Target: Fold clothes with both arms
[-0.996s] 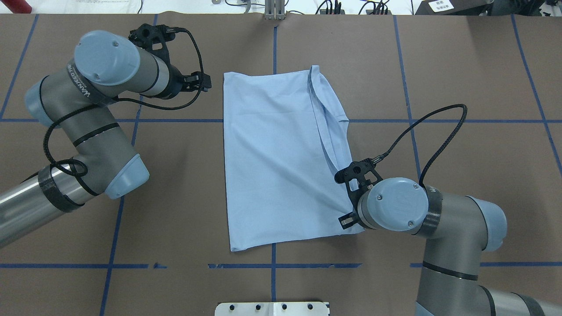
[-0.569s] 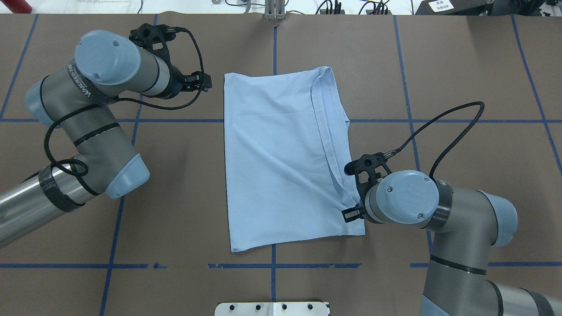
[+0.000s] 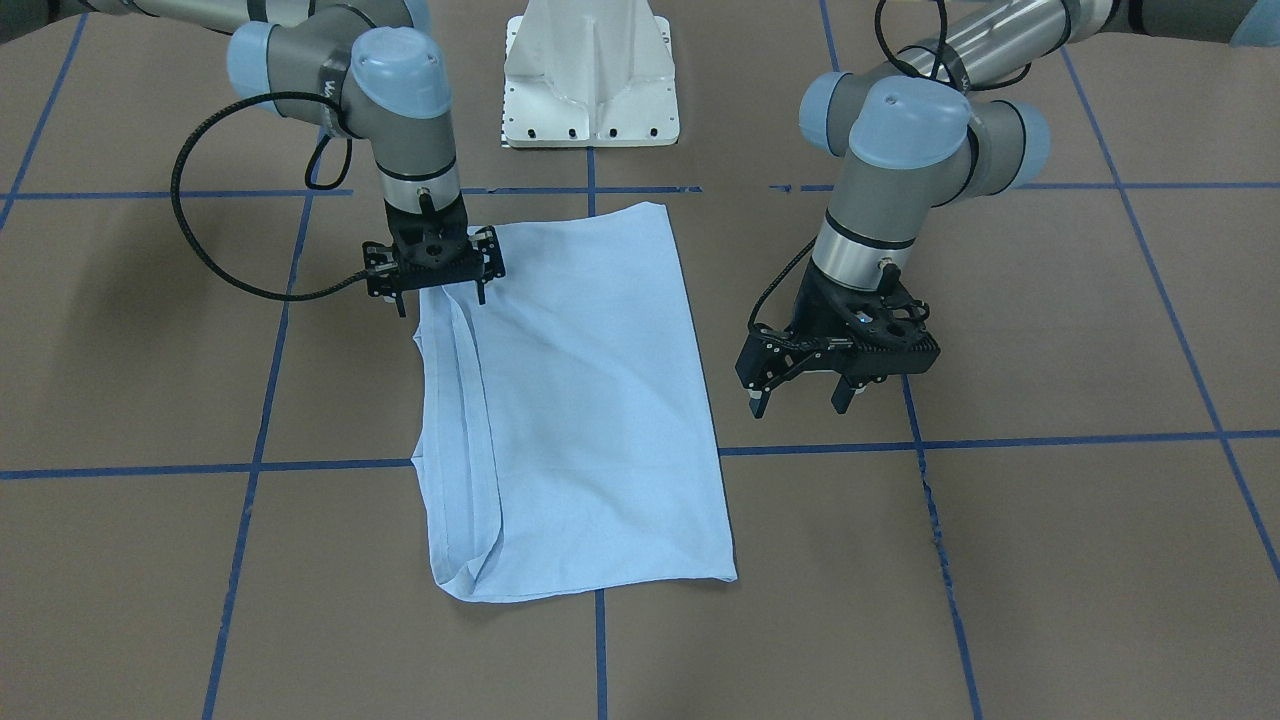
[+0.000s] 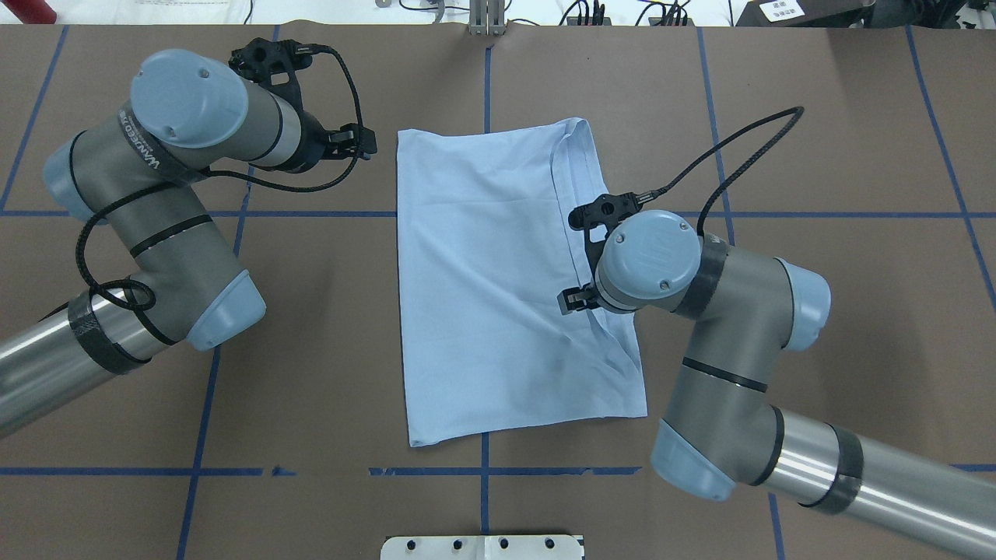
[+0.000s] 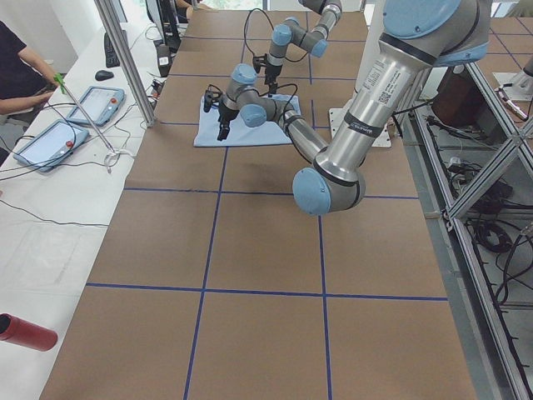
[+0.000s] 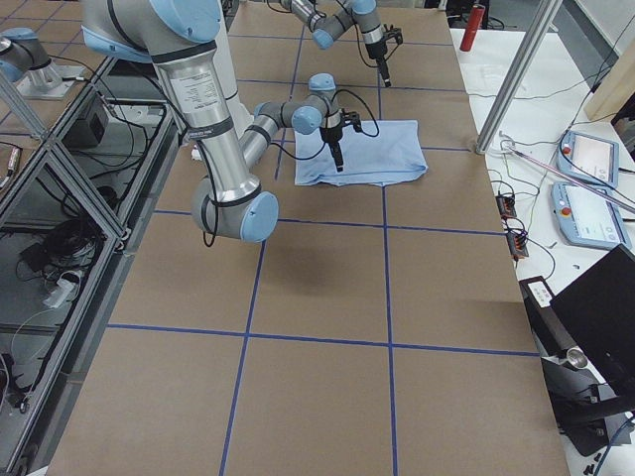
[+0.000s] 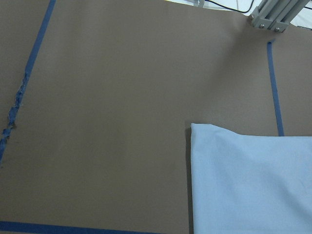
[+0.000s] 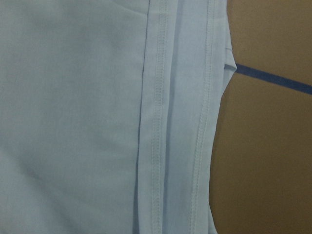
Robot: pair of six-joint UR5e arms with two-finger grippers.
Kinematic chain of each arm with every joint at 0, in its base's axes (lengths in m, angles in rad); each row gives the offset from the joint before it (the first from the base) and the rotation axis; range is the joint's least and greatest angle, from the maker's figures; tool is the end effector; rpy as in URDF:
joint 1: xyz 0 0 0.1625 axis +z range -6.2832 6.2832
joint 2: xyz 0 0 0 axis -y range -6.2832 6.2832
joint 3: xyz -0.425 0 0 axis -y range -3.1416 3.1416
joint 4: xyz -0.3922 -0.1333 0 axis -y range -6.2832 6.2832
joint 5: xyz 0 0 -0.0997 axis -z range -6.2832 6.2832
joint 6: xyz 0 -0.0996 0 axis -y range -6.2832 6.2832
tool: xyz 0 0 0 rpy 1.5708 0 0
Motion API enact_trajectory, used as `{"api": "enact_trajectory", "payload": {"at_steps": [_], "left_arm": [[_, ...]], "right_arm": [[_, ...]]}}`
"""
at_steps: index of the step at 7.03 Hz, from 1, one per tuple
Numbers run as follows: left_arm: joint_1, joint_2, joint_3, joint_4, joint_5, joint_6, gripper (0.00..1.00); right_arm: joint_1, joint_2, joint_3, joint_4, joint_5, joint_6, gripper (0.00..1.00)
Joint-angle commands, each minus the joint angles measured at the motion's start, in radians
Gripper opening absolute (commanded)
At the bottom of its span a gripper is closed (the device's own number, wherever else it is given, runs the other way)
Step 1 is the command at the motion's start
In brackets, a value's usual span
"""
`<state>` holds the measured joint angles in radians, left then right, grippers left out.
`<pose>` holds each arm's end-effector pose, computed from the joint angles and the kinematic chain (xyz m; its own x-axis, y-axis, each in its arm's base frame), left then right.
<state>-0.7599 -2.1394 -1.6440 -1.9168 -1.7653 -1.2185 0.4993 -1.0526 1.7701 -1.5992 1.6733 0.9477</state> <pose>0.4140 -0.5507 0.2564 0.5674 -0.0722 -0.8203 0.3869 0.9027 0.1882 -0.5082 -0.4174 0.2869 0.7949 -0.2277 0.5624 0.0550 0.9501 0.3069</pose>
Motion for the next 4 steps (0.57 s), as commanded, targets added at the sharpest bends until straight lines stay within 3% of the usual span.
{"api": "enact_trajectory", "payload": {"at_steps": [1, 4], "left_arm": [[-0.003, 0.001, 0.000, 0.001, 0.000, 0.000, 1.00], [-0.004, 0.001, 0.001, 0.001, 0.001, 0.022, 1.00]], "right_arm": [[0.019, 0.034, -0.067, 0.004, -0.001, -0.053, 1.00], [0.016, 0.042, -0.096, -0.010, 0.032, -0.055, 1.00]]}}
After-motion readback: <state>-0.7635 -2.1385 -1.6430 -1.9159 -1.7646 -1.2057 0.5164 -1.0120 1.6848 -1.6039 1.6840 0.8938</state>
